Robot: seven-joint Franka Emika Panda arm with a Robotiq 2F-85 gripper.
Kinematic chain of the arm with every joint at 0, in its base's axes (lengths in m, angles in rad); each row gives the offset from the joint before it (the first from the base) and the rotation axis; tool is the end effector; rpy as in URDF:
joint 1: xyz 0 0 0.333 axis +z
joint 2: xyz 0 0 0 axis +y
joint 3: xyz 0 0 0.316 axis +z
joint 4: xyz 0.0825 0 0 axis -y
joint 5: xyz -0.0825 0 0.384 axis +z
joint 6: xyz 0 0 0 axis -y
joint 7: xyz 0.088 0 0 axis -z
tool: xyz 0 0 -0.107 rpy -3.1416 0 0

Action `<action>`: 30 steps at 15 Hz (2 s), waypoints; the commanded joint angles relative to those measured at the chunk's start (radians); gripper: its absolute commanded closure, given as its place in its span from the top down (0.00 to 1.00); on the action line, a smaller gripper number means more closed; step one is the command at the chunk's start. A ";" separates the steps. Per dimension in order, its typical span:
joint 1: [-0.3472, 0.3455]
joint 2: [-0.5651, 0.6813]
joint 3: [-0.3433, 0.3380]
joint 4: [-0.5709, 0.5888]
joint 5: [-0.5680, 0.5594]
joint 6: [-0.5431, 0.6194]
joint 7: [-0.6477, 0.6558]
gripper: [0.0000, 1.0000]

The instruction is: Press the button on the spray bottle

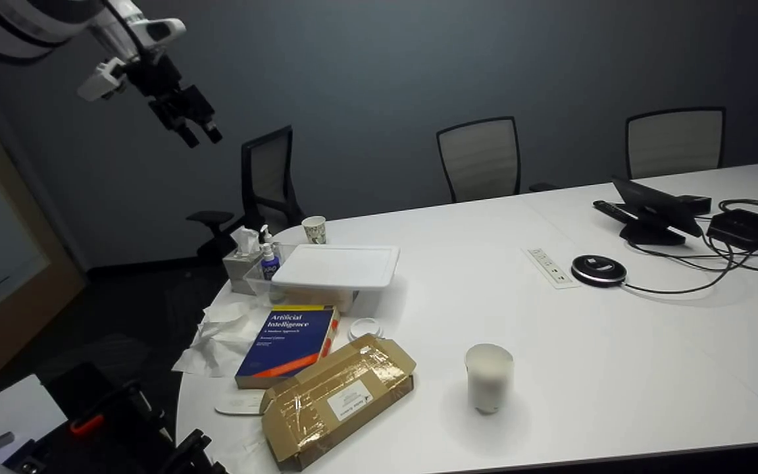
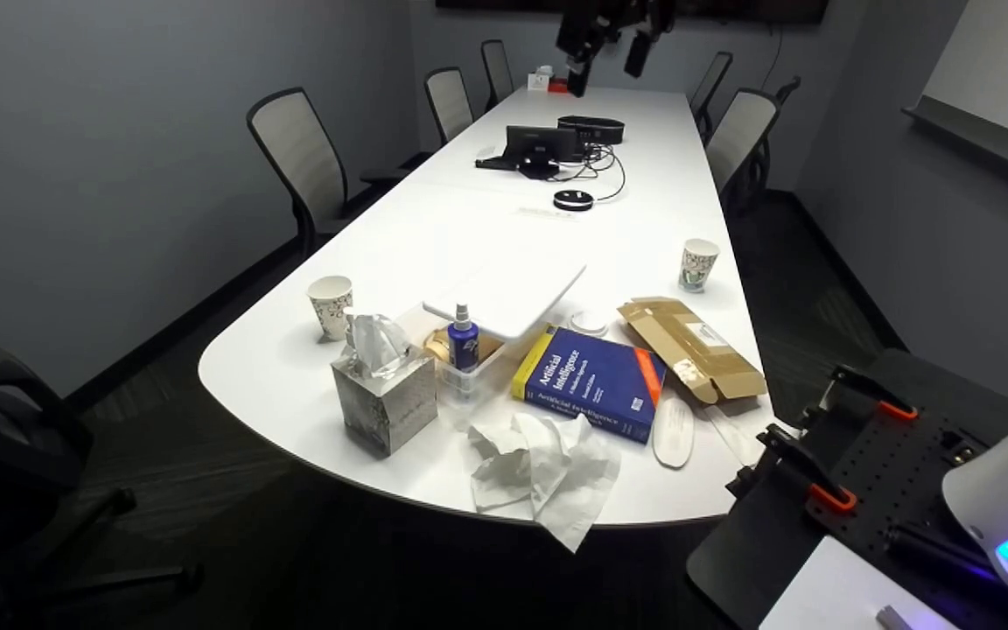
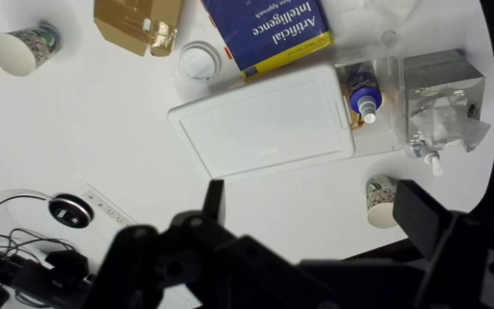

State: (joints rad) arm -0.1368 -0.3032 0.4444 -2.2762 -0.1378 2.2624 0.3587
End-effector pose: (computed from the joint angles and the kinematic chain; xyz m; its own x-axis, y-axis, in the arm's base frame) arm 0.4644 0.1563 0.4931 0.9488 0.0455 0.3125 -0.0023 -0.9886 0.1509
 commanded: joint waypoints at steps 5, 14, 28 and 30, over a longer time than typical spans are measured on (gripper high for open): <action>0.139 0.521 -0.088 0.351 -0.099 0.046 0.045 1.00; 0.383 0.799 -0.273 0.543 0.038 0.046 0.022 0.74; 0.427 0.953 -0.352 0.599 0.040 0.056 0.015 0.00; 0.431 0.982 -0.363 0.620 0.041 0.058 0.017 0.00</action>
State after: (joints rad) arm 0.2717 0.6318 0.1093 -1.7090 -0.1026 2.3201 0.3799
